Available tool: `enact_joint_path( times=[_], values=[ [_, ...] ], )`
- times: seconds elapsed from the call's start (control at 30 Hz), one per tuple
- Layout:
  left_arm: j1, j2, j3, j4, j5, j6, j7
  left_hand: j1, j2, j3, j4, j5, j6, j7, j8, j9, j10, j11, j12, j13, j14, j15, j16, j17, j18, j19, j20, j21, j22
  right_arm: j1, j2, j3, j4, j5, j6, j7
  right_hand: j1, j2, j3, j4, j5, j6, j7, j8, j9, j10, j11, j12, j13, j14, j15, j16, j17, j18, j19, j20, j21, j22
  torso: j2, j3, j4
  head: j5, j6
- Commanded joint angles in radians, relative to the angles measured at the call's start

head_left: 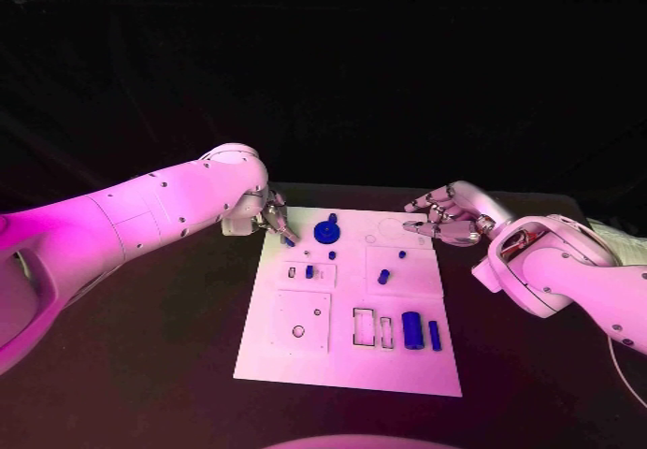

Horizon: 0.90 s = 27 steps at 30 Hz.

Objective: Assemble the parts on the task board

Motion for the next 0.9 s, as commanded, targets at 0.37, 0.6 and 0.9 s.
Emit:
enact_joint_path(
  times=[0.37, 0.6, 0.9],
  values=[
    [0.000, -0.074, 0.000, 0.100, 0.055, -0.082, 0.029, -0.058, -0.067, 0.232, -0.112, -0.003, -0.005, 0.001, 0.017, 0.012, 0.009, 0.002, -0.002, -0.004, 0.105, 0.003, 0.003, 0.263, 0.015, 0.002, 0.000, -0.006, 0.034, -0.002, 0.001, 0.000, -0.002, -0.001, 0.019, 0.005, -0.001, 0.006, 0.001, 0.007, 0.008, 0.008, 0.001, 0.003, 0.001, -0.004, -0.001, 0.000, -0.002, 0.041, 0.002, -0.006, -0.002, 0.016, -0.008, 0.000, -0.005, -0.002, 0.000, 0.0001, 0.0011, 0.003, -0.002],
    [-0.011, -0.154, -0.001, 0.227, 0.025, -0.131, 0.055, -0.063, -0.080, 0.251, -0.117, -0.004, -0.001, -0.001, 0.022, 0.014, 0.017, 0.000, 0.006, 0.002, 0.105, 0.002, 0.003, 0.263, 0.013, 0.007, 0.000, 0.001, 0.042, -0.002, 0.000, 0.000, -0.003, -0.001, 0.020, 0.005, -0.001, 0.006, 0.001, 0.007, 0.010, 0.008, 0.001, 0.003, 0.001, -0.005, -0.001, -0.001, -0.003, 0.041, 0.002, -0.006, -0.002, 0.016, -0.008, 0.000, -0.006, -0.002, 0.000, -0.0005, 0.0008, 0.003, -0.005],
    [-0.049, -0.241, -0.001, 0.386, -0.050, -0.193, 0.050, -0.068, -0.101, 0.283, -0.125, -0.004, 0.005, -0.004, 0.026, 0.016, 0.028, -0.003, 0.014, 0.008, 0.105, 0.000, 0.003, 0.263, 0.011, 0.013, -0.002, 0.008, 0.052, -0.004, 0.000, 0.000, -0.004, 0.000, 0.020, 0.006, -0.001, 0.006, 0.001, 0.008, 0.011, 0.008, 0.001, 0.003, 0.001, -0.004, -0.001, 0.000, -0.002, 0.041, 0.002, -0.006, -0.002, 0.016, -0.008, 0.000, -0.005, -0.002, 0.000, -0.0016, 0.0017, 0.007, -0.007]
  ],
)
